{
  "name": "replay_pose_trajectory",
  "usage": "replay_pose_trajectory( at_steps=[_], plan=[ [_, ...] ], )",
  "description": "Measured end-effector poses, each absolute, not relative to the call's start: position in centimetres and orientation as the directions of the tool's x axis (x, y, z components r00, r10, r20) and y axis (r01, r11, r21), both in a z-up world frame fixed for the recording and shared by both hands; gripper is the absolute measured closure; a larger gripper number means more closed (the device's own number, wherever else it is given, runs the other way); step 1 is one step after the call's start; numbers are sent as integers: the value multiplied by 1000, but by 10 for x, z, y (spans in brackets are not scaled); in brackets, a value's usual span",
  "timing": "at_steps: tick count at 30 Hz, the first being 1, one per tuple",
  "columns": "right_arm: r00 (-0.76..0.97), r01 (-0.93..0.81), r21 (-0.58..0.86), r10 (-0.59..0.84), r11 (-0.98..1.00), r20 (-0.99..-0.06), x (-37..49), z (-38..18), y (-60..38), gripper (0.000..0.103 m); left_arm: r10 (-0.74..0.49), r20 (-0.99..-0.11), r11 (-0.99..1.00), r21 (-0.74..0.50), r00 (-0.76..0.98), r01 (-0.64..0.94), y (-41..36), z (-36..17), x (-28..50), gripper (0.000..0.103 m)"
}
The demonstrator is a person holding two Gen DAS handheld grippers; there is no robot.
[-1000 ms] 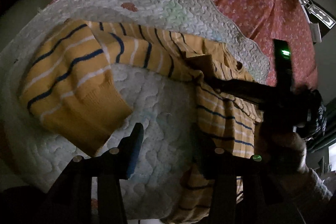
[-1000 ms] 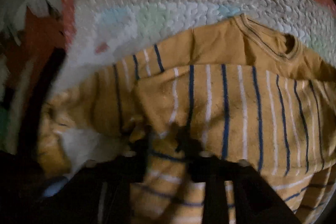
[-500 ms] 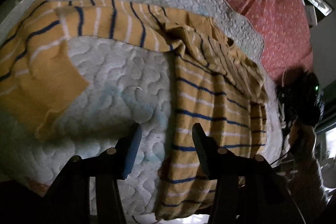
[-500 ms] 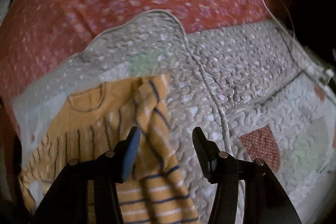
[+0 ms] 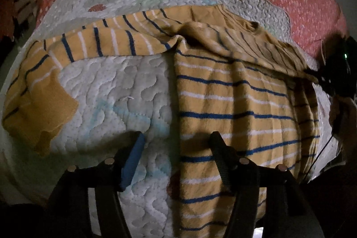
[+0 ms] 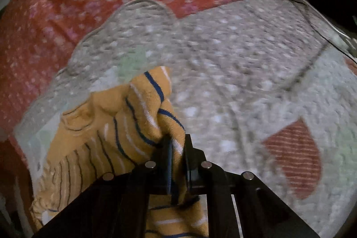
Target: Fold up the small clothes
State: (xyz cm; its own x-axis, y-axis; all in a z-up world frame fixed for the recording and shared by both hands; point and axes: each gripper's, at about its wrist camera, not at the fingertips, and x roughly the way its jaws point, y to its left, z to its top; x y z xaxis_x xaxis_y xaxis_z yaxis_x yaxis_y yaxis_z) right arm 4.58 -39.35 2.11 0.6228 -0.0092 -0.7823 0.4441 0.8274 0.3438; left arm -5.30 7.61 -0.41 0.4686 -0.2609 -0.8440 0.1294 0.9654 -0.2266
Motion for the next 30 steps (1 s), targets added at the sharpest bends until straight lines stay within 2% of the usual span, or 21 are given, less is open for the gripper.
replay_pose_trajectory(
  at_steps=[3, 5, 7, 11, 15, 17, 20, 24, 27, 30],
  plan=[
    [609, 479, 388, 21, 787, -793, 42, 9, -407, 92, -273, -840, 962, -243, 470, 124, 75, -4, -51, 38],
    [629, 469, 438, 58, 767, -775, 39, 6, -412, 81, -273, -839, 962, -242, 471, 127, 75, -4, -52, 36],
    [654, 477, 472, 60, 741, -754, 30, 13, -415, 78, -278, -837, 960, -247, 472, 129, 76, -3, -53, 36],
    [693, 484, 400, -62, 779, -718, 11, 45, -401, 76, -313, -826, 948, -300, 468, 104, 84, -1, -53, 36],
    [706, 399, 377, -18, 836, -708, 3, 66, -359, 72, -334, -810, 935, -350, 482, 60, 97, 3, -54, 36],
    [694, 331, 347, 23, 878, -720, 4, 69, -326, 62, -301, -809, 944, -329, 504, 35, 103, 7, -56, 36],
    [653, 236, 302, 80, 924, -753, 4, 65, -269, 62, -235, -796, 960, -281, 558, 3, 115, 21, -61, 36],
    [582, 76, 296, 199, 952, -788, 9, 61, -187, 62, -20, -741, 973, -170, 671, -158, 154, 49, -69, 36],
    [528, -86, 272, 275, 959, -803, 11, 66, -119, 62, 101, -712, 910, -216, 695, -354, 214, 61, -78, 36],
    [469, -250, 243, 337, 937, -817, 10, 70, -51, 62, 92, -706, 817, -350, 702, -459, 269, 60, -91, 36]
  ],
)
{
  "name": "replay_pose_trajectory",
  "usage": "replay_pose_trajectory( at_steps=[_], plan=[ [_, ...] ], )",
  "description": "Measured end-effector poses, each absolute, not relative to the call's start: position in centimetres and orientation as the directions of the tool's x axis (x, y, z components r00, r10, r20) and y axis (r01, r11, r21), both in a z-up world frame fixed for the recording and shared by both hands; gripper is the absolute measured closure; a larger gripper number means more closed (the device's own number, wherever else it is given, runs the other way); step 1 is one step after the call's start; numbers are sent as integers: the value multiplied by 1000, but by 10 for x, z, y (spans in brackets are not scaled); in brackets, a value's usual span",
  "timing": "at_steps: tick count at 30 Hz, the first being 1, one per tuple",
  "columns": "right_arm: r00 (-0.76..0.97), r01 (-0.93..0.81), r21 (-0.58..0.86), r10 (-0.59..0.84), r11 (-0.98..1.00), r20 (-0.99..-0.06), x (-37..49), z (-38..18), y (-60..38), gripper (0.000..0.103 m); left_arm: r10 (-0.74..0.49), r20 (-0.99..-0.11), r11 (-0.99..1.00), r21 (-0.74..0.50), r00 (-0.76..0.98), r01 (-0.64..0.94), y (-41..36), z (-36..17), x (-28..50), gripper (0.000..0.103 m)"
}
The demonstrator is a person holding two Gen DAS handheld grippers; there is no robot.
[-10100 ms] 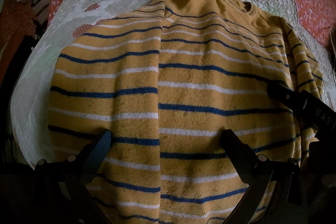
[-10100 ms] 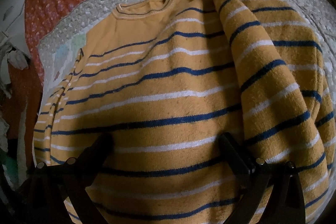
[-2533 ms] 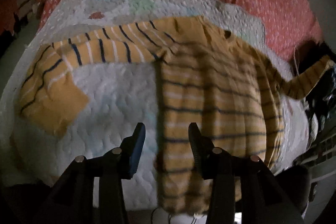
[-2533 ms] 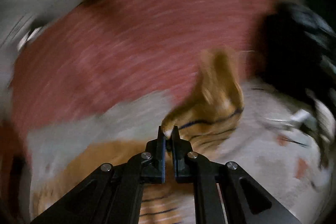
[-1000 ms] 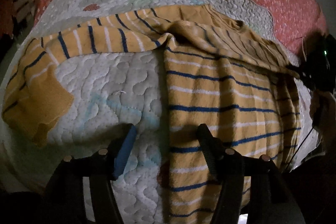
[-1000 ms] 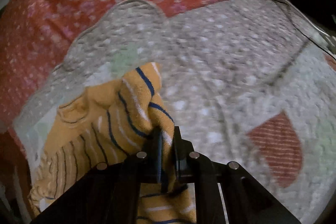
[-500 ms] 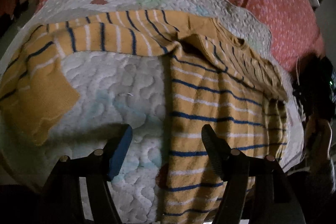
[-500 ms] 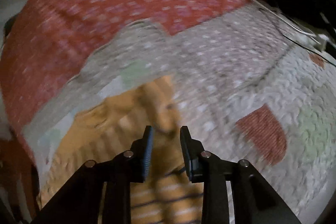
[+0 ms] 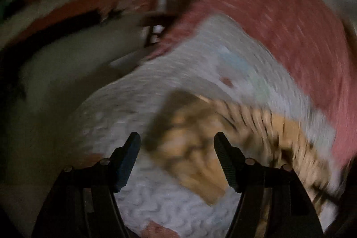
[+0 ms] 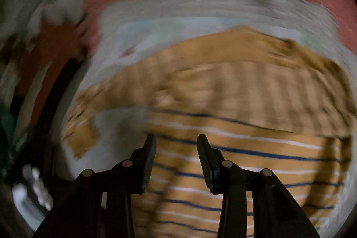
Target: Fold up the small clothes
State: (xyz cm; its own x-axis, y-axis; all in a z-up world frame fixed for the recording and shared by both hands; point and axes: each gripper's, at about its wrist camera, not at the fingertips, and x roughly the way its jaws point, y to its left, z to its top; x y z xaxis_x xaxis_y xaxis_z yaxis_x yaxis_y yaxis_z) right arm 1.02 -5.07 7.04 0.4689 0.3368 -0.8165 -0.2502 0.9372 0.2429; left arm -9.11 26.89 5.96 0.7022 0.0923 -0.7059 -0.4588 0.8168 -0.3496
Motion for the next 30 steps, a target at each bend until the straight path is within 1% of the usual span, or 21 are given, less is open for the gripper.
replay_pose_trajectory(
  at_steps=[1, 5, 8, 10, 13, 14, 16, 17, 18, 19, 20, 21, 23, 26, 28, 30],
  plan=[
    [447, -312, 232, 358, 921, -819, 8, 72, -23, 62, 95, -707, 779, -386, 701, -494, 289, 57, -97, 36],
    [392, -487, 187, 405, 853, -826, 0, 70, 60, 61, 109, -730, 670, -448, 675, -593, 344, 42, -117, 36],
    [384, -607, 89, 390, 789, -837, -10, 65, 120, 59, 113, -738, 614, -475, 666, -630, 367, 32, -130, 36],
    [396, -673, 0, 361, 740, -844, -18, 57, 151, 56, 107, -739, 580, -497, 665, -645, 379, 26, -137, 36],
    [461, -757, -195, 299, 624, -835, -43, 39, 186, 54, 81, -740, 564, -518, 667, -643, 386, 21, -138, 36],
    [476, -770, -236, 288, 593, -831, -49, 34, 189, 50, 76, -739, 569, -519, 669, -638, 387, 22, -140, 36],
    [548, -771, -382, 225, 510, -805, -63, 17, 198, 48, 70, -739, 588, -512, 671, -626, 384, 24, -136, 35],
    [620, -737, -499, 164, 456, -767, -69, 6, 202, 50, 69, -739, 593, -510, 671, -623, 382, 24, -134, 35],
    [656, -716, -557, 133, 422, -743, -71, 0, 205, 54, 66, -738, 596, -510, 671, -620, 381, 24, -133, 36],
    [675, -702, -590, 110, 400, -729, -69, -4, 205, 88, 63, -739, 598, -511, 671, -618, 380, 24, -132, 36],
    [670, -702, -585, 100, 407, -735, -65, -4, 204, 99, 61, -739, 600, -510, 671, -617, 380, 23, -131, 36],
    [671, -695, -574, 101, 433, -735, -59, 3, 199, 99, 62, -739, 602, -508, 670, -616, 379, 23, -130, 36],
    [700, -658, -570, 119, 493, -705, -47, 33, 189, 100, 69, -740, 611, -499, 670, -614, 376, 25, -129, 35],
    [782, -562, -620, 106, 549, -615, -25, 83, 163, 100, 76, -738, 632, -485, 671, -605, 368, 29, -124, 36],
    [820, -492, -649, 59, 580, -569, -9, 109, 133, 100, 73, -737, 656, -471, 672, -589, 359, 31, -118, 35],
    [849, -410, -689, -26, 597, -528, 11, 126, 94, 100, 74, -737, 679, -456, 672, -575, 350, 34, -112, 35]
  ],
)
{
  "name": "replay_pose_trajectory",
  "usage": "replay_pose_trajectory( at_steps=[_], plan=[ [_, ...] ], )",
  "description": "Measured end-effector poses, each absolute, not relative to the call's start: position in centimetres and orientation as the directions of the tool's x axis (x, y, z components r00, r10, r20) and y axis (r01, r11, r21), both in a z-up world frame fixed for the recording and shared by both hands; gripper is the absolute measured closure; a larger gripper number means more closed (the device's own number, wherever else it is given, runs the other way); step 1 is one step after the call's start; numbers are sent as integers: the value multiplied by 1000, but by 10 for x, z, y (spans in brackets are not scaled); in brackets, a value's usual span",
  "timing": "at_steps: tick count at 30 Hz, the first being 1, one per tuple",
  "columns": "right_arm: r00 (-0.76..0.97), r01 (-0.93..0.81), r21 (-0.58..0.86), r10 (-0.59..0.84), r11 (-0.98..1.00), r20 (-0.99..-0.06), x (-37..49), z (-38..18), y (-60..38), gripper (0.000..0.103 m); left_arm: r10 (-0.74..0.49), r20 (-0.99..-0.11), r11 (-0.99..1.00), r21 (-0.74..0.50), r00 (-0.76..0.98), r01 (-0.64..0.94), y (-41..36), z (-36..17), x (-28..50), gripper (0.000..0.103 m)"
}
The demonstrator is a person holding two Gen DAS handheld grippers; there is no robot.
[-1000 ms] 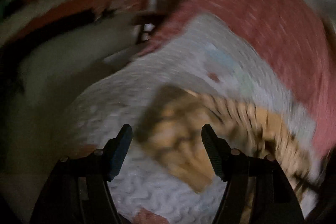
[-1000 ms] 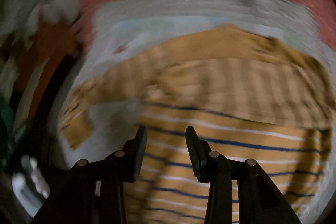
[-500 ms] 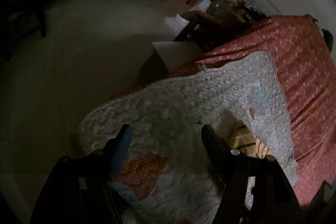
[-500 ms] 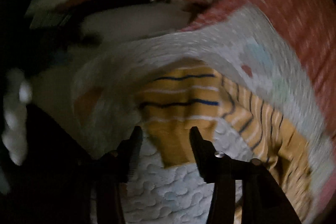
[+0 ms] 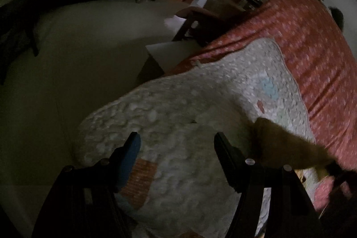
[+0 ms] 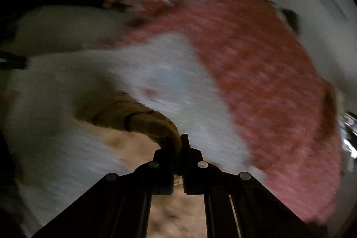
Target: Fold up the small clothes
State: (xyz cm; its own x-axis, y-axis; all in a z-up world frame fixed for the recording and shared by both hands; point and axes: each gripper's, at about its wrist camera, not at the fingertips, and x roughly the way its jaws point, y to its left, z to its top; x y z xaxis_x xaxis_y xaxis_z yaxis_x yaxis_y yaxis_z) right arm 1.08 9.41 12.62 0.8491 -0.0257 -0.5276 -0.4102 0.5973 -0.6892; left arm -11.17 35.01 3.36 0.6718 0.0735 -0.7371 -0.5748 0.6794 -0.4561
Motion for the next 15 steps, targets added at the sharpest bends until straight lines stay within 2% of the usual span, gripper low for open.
replay_pose_trajectory(
  at_steps=[4, 10, 13, 15],
  plan=[
    [845, -247, -753, -246, 610, -476, 47, 134, -5, 100, 52, -735, 734, -431, 676, -525, 325, 39, -98, 35],
    [682, -65, -835, -586, 547, -437, 83, 81, -163, 100, 31, -743, 805, -378, 669, -458, 285, 43, -78, 35],
    [599, -25, -839, -663, 544, -449, 92, 58, -211, 99, 22, -751, 833, -351, 660, -427, 264, 43, -69, 35],
    [533, -43, -825, -685, 564, -496, 89, 37, -232, 94, 16, -757, 851, -333, 654, -406, 251, 43, -63, 35]
  ],
)
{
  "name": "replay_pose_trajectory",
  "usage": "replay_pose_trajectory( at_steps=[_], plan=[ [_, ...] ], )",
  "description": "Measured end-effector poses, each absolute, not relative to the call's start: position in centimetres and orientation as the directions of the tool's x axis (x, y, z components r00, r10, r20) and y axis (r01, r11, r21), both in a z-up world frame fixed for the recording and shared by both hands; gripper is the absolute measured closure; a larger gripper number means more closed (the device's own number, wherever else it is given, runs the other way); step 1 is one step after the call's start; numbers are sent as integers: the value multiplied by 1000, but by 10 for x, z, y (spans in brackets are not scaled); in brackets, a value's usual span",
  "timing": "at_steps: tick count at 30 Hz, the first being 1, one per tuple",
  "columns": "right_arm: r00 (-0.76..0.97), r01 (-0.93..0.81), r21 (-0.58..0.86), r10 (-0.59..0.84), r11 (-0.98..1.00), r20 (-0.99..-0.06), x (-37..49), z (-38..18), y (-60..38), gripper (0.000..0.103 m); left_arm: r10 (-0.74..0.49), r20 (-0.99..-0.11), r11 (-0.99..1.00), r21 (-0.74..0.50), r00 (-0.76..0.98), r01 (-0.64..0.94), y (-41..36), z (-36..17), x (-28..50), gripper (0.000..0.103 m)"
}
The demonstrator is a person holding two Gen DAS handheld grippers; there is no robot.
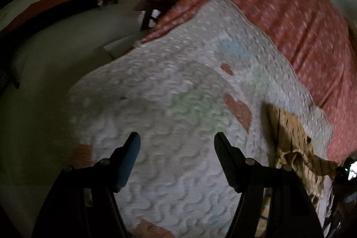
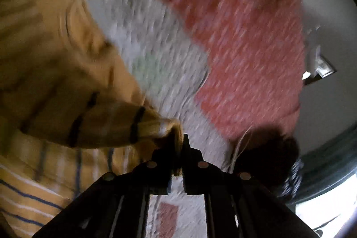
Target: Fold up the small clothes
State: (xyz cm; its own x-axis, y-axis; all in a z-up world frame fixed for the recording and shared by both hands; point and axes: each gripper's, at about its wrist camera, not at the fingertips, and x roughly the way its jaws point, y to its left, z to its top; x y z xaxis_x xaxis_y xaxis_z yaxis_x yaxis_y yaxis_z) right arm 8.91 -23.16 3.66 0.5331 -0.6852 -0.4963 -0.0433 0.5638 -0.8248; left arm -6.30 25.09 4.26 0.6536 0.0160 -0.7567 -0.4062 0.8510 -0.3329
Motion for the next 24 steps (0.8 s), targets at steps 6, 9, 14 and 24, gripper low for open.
replay_pose_trajectory(
  at_steps=[6, 9, 14, 24],
  plan=[
    [512, -55, -773, -647, 632, -565, 62, 16, -266, 44, -5, -774, 907, -270, 633, -323, 211, 38, -51, 35],
    [520, 21, -655, -568, 755, -638, 44, 28, -288, 44, -37, -801, 930, -247, 598, -273, 190, 34, -44, 35],
    [631, 146, -266, -297, 953, -717, 24, 59, -308, 44, -131, -804, 959, -252, 581, -132, 134, 56, -7, 35],
    [655, 69, 52, -6, 996, -755, 48, 38, -289, 44, 32, -798, 964, 184, 602, 193, -32, 44, 84, 35]
  ],
)
